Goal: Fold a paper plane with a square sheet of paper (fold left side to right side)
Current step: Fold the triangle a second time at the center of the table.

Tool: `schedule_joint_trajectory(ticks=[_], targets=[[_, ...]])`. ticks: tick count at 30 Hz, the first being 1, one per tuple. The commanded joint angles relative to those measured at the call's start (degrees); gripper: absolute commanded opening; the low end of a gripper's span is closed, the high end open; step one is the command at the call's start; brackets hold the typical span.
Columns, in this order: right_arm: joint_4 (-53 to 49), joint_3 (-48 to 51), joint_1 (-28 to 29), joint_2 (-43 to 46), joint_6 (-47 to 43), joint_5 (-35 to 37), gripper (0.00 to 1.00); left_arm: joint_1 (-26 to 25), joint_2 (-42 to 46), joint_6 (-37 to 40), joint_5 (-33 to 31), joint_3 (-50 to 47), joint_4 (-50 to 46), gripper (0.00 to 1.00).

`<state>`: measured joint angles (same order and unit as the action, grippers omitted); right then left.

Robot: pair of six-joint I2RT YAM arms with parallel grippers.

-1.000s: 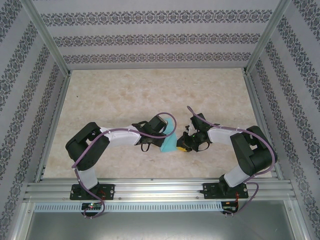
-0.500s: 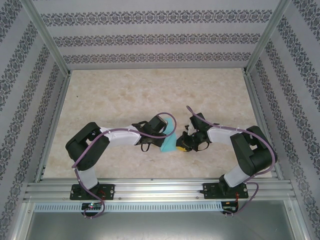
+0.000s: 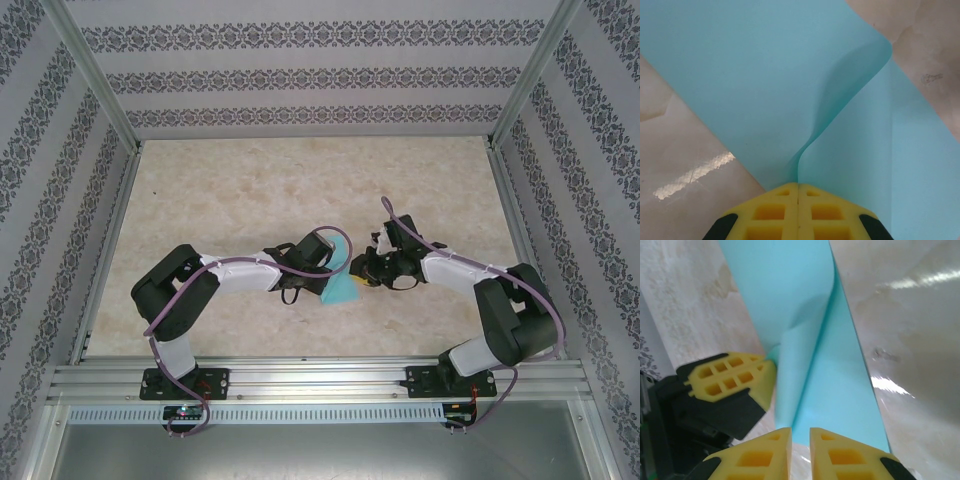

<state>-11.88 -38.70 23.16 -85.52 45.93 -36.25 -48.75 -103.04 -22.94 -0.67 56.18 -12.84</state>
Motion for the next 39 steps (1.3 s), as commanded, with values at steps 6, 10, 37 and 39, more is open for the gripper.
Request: schedule_joint_trajectory(ticks=[6, 10, 37, 39], targets=[[7.31, -3.14, 2.1, -4.67, 4.38, -0.05, 0.16, 0.59, -0.23, -0.53, 0.46, -0.38, 2.01, 0.0], [9.36, -3.18, 3.07, -6.26, 5.61, -0.16, 0.16, 0.59, -0.39, -0.47, 0.58, -0.37, 2.04, 0.0], [9.09, -3.84, 4.26, -12.64, 5.06, 1.88, 0.16, 0.59, 0.12, -1.14, -0.87, -0.15, 1.57, 0.0], [8.81, -3.84, 4.25, -12.5, 4.89, 1.93, 0.16, 0.59, 0.38, -1.44, -1.47, 0.09, 1.49, 0.0]])
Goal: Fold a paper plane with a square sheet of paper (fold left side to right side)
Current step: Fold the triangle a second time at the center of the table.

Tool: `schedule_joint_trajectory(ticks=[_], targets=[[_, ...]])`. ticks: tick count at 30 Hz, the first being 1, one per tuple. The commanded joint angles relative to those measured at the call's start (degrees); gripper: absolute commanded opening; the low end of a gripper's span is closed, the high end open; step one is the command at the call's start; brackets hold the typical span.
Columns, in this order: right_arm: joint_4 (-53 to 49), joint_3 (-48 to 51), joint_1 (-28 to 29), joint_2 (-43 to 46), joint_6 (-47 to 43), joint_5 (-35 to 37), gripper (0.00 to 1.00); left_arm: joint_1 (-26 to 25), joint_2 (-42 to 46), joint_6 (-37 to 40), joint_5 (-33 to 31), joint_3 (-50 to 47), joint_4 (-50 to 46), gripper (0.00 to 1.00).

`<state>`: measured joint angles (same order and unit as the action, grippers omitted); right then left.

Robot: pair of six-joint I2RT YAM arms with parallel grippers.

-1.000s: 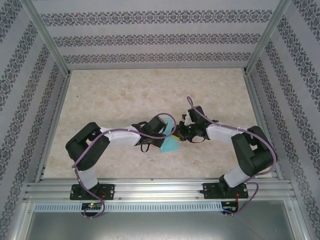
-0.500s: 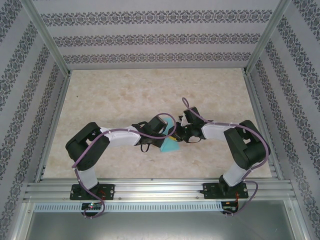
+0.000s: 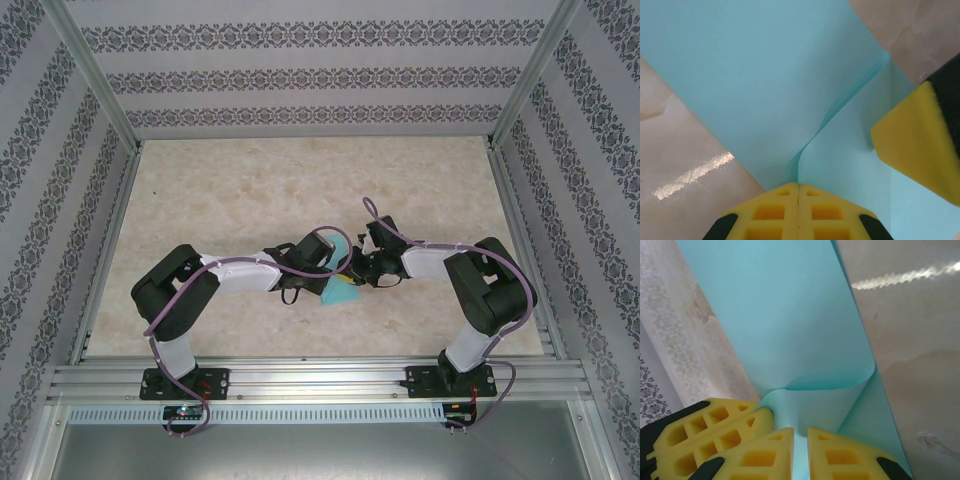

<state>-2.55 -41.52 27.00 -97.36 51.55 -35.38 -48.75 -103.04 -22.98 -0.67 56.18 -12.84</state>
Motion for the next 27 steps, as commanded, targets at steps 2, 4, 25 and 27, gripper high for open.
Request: schedule_joint_trajectory(ticks=[2, 4, 25, 27], targets=[[-0.71, -1.11, 0.42, -0.64, -0.79, 1.2, 0.16, 0.59, 0.48, -1.37, -1.85, 0.34, 1.56, 0.0], [-1.14, -1.28, 0.42, -0.72, -1.02, 1.12, 0.16, 0.59, 0.38, -1.32, -1.92, 0.83, 1.42, 0.0], [-3.47, -0.93, 0.42, -2.3, -1.85, 3.01, 0.16, 0.59, -0.67, -2.05, -2.59, 1.39, 0.9, 0.0], [-3.97, -0.93, 0.42, -2.4, -1.98, 3.21, 0.16, 0.63, -0.33, -2.16, -2.51, 1.3, 0.95, 0.0]])
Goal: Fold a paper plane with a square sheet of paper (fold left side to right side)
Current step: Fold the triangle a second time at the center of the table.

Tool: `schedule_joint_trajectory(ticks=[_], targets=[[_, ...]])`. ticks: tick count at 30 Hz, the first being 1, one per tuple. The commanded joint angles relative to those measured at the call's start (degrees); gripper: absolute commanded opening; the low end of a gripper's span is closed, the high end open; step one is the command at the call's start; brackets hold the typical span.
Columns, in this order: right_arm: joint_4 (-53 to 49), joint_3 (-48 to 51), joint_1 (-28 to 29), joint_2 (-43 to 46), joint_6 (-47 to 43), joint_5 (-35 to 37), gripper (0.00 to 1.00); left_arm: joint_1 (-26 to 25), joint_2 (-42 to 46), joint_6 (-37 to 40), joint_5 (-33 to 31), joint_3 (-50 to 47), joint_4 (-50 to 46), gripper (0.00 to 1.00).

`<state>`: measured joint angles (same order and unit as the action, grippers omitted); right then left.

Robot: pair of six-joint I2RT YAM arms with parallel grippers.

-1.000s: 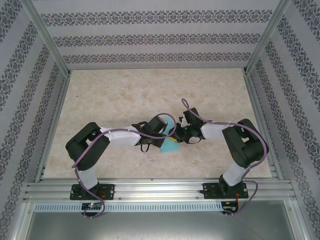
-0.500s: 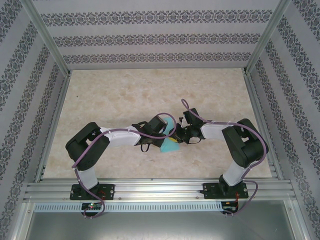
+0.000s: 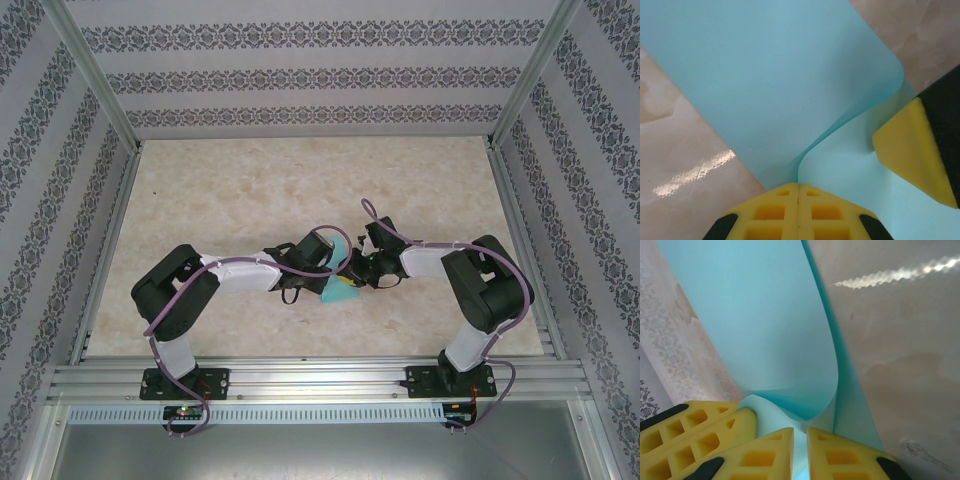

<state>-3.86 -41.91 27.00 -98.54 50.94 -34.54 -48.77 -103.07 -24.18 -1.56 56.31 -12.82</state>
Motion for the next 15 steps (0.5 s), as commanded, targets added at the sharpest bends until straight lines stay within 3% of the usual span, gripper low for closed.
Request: schedule_joint_trajectory(ticks=[1, 12, 15], targets=[[-2.91, -0.45, 0.42, -1.3, -1.44, 2.45, 0.16, 0.61, 0.03, -1.09, -1.63, 1.08, 1.0, 0.0], [-3.79, -0.19, 0.42, -1.7, -1.78, 3.1, 0.16, 0.61, 9.22, -3.0, -1.01, -1.32, -0.67, 0.27], [-3.84, -0.28, 0.42, -1.68, -1.82, 3.08, 0.16, 0.61, 12.85, -4.81, 0.62, -3.22, -0.4, 0.3]])
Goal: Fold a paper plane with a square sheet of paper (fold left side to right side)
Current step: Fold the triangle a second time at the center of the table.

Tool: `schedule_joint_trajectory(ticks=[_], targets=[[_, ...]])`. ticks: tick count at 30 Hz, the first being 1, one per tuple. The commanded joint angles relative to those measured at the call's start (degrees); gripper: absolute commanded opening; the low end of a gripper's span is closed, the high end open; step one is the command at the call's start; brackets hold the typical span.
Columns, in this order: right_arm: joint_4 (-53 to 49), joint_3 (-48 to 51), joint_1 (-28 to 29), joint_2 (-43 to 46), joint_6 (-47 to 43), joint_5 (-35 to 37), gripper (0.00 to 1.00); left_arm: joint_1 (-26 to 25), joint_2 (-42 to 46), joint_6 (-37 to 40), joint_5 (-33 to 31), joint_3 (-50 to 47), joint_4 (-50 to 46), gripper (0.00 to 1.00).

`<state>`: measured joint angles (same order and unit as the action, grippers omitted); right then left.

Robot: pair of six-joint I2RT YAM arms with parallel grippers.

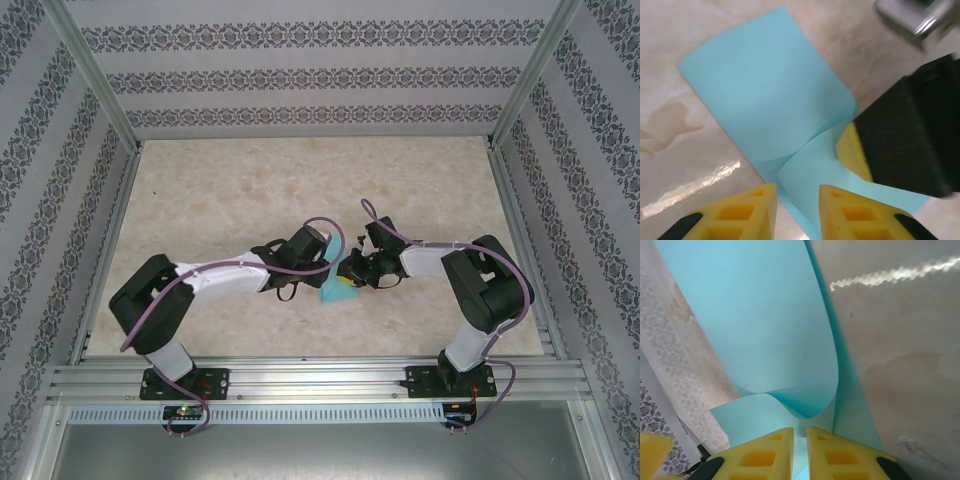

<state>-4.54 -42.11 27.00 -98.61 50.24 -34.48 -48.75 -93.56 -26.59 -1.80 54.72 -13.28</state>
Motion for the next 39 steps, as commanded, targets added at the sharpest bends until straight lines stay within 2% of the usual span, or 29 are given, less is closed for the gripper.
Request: schedule_joint_trajectory(ticks=[1, 7, 13, 21, 39], targets=[[-3.18, -0.08, 0.42, -1.61, -1.11, 3.01, 0.16, 0.59, 4.48, -3.35, 2.33, -2.46, 0.61, 0.3], [-3.08, -0.25, 0.41, -1.68, -1.17, 2.92, 0.16, 0.07, 8.04, -11.22, 14.14, -8.81, 11.59, 0.29], [-3.22, -0.34, 0.42, -1.59, -1.2, 2.87, 0.16, -1.54, 4.0, -14.82, 20.29, -8.29, 16.79, 0.29], [-3.75, -0.48, 0.41, -1.41, -1.5, 2.89, 0.16, -2.4, -2.8, -16.34, 20.11, -7.26, 15.96, 0.28], [-4.71, -1.01, 0.42, -1.58, -2.08, 2.97, 0.16, -2.46, -4.18, -17.71, 18.65, -10.07, 15.49, 0.27]])
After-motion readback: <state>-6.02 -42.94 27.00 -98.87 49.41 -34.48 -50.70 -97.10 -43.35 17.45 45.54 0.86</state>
